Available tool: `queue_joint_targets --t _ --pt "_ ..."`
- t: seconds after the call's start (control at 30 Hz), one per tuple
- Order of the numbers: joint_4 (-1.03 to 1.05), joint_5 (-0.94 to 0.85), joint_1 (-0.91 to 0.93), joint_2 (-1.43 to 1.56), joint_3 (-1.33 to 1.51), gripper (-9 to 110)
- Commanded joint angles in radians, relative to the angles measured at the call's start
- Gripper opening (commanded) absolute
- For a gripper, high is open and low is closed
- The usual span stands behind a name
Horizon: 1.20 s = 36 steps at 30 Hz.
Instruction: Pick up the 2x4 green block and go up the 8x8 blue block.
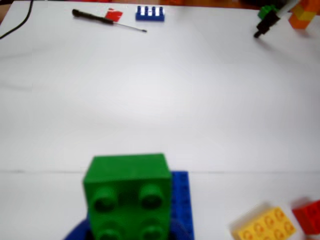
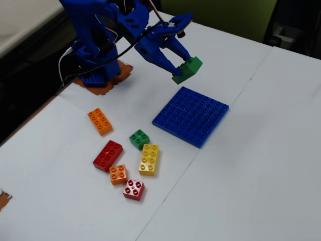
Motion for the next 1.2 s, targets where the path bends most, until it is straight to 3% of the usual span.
queue_joint_targets --t 0.0,0.2,0.7,1.17 --pt "-0.124 0.006 -0.011 -0.043 -0.034 5" --pt "-0.207 -0.008 -0.014 -0.103 -0.035 5" --pt "-0.156 -0.021 -0.025 -0.043 -0.005 4" --pt "0.69 -0.061 0.002 -0.486 -0.943 4"
